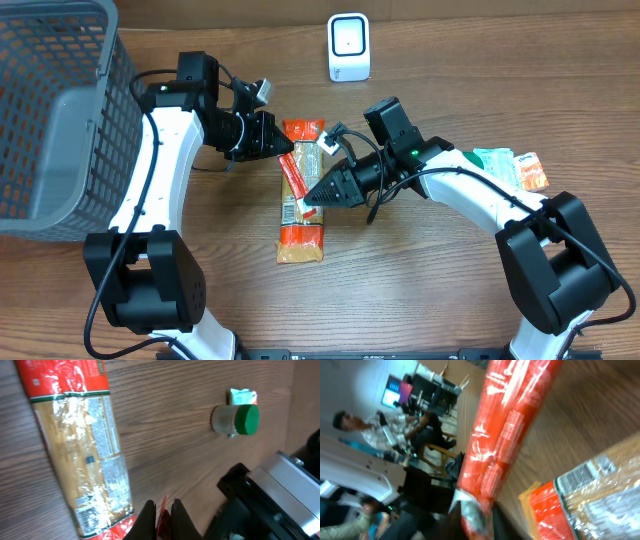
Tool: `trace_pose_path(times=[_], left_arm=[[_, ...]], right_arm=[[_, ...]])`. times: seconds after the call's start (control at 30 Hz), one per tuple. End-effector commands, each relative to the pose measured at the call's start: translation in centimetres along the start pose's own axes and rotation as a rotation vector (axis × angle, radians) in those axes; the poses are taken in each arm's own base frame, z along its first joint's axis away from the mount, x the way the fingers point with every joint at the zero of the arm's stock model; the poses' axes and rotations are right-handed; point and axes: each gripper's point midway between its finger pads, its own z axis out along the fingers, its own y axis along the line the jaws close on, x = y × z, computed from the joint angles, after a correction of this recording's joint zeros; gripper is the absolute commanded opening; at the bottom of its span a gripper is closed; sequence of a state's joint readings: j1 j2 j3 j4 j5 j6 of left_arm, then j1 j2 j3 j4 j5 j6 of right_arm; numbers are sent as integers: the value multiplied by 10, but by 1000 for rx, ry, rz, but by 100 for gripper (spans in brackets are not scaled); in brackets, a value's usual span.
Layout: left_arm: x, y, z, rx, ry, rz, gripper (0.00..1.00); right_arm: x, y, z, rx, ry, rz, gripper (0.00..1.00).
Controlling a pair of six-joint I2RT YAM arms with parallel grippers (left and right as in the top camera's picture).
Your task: Scan the item barcode
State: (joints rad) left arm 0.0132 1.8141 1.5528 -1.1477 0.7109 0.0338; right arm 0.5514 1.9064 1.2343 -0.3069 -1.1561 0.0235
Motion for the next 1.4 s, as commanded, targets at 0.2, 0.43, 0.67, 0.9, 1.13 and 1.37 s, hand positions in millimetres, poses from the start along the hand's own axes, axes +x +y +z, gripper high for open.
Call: trace_pose_path(times=[0.2,0.43,0.67,0.9,1.13,1.37], left_arm=[[0,-28,-4,145,-7,35,4],[-1,-52,-10,293,-17,42,4],[4,-52,-11,300,1,21,4],[5,-51,-16,320,2,-10,4],[3,-77,-27,483,-19,22,4],[0,-81,-29,509,-35,43,4]], right_arm=[[-1,14,-3,-31,0,-2,38],[-4,14,-8,-45,-13,-11,38],[-17,24,-36,-155,-69,-45,38],[-21,20,-52,-163,-100,-36,38],[-17,23,-46,-173,-81,-25,34],[-9,26,-42,-182,-61,-13,32]])
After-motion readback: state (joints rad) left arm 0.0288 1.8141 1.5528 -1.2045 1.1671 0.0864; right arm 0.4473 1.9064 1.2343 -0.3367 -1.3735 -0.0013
